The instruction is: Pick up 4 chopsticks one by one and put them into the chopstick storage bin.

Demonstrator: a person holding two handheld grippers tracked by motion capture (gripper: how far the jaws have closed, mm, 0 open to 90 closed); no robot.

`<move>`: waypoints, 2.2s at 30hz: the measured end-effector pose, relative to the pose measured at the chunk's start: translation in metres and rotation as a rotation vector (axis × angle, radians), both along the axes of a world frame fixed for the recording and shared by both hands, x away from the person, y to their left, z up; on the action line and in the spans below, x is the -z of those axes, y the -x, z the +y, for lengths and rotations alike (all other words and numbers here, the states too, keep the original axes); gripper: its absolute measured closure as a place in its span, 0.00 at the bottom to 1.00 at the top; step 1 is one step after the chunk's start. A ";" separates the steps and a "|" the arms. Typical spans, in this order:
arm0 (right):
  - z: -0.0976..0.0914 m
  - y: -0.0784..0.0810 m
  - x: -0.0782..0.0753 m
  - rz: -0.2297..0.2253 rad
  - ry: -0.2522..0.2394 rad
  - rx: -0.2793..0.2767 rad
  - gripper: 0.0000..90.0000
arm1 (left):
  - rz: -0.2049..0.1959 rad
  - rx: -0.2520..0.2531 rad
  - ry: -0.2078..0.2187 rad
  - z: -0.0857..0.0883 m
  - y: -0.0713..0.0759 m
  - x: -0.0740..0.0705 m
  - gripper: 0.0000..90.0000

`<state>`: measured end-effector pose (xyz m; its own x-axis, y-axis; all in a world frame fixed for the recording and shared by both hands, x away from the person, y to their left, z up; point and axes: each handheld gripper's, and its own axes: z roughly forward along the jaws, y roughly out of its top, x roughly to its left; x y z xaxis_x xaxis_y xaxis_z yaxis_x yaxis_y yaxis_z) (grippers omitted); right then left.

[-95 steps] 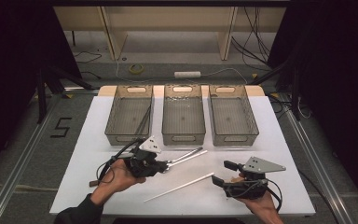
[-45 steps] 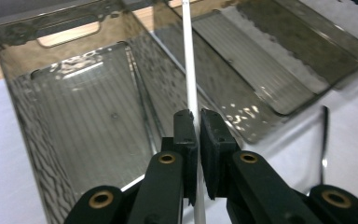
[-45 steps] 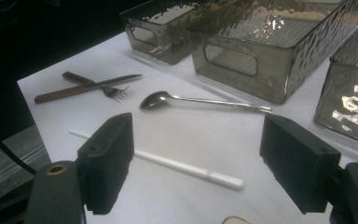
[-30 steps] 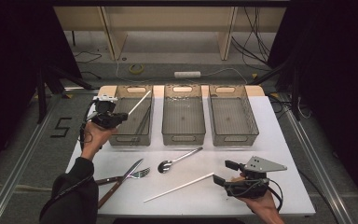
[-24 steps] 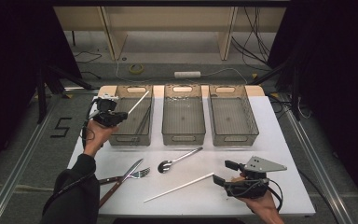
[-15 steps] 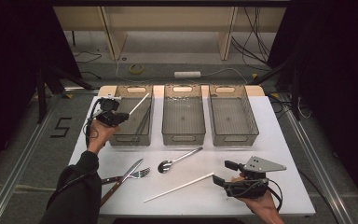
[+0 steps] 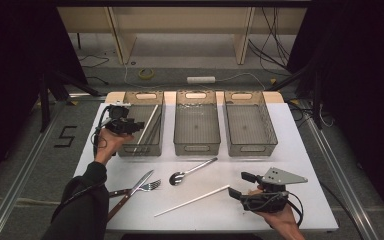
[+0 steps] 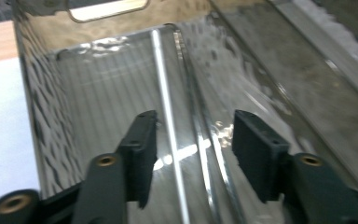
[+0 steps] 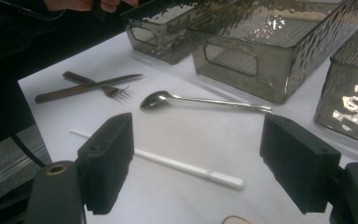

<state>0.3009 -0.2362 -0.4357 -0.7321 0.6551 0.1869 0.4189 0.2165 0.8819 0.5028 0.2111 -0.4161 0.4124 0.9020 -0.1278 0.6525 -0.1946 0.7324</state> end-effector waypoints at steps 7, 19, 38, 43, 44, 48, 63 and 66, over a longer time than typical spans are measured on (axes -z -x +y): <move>0.000 0.000 0.000 0.002 0.001 0.001 0.30 | -0.016 0.031 0.053 -0.007 0.026 -0.009 0.37; 0.001 0.000 -0.001 -0.005 0.005 0.001 0.30 | 0.016 0.157 0.033 -0.028 0.067 -0.006 0.29; 0.002 0.001 -0.001 -0.006 0.008 -0.005 0.30 | 0.012 0.254 -0.005 -0.051 0.104 -0.005 0.28; 0.001 0.001 -0.002 -0.006 0.006 -0.003 0.30 | 0.019 0.296 -0.026 -0.061 0.115 -0.002 0.28; 0.002 0.001 -0.001 -0.008 0.008 -0.003 0.30 | 0.023 0.300 -0.020 -0.064 0.117 -0.001 0.28; 0.003 0.001 -0.001 -0.004 0.011 -0.006 0.30 | 0.052 0.349 -0.046 -0.078 0.125 0.003 0.28; 0.002 0.001 -0.001 -0.004 0.013 -0.005 0.30 | 0.151 0.506 -0.123 -0.124 0.152 0.014 0.36; 0.002 0.001 -0.001 -0.005 0.011 -0.005 0.30 | 0.159 0.530 -0.149 -0.130 0.155 0.019 0.38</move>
<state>0.2999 -0.2339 -0.4345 -0.7360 0.6537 0.1762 0.4138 0.2285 0.8812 0.3476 0.0807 -0.4354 0.7995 0.5900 -0.1128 0.5375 -0.6190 0.5727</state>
